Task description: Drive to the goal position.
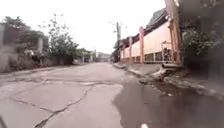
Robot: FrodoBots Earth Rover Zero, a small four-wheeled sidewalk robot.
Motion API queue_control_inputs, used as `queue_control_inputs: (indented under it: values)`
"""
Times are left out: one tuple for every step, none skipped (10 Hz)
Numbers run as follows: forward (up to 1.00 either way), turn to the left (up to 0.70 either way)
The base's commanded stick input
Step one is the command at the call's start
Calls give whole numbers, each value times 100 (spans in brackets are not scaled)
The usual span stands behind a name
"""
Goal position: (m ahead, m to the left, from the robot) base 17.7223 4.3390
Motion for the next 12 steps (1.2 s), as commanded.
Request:
queue_control_inputs:
  values:
    - [85, -2]
    - [76, -21]
    - [70, -34]
    - [70, -22]
    - [70, 0]
    - [70, -4]
    - [70, -33]
    - [70, -27]
    - [70, -6]
    - [70, 0]
    - [70, 0]
    - [70, 0]
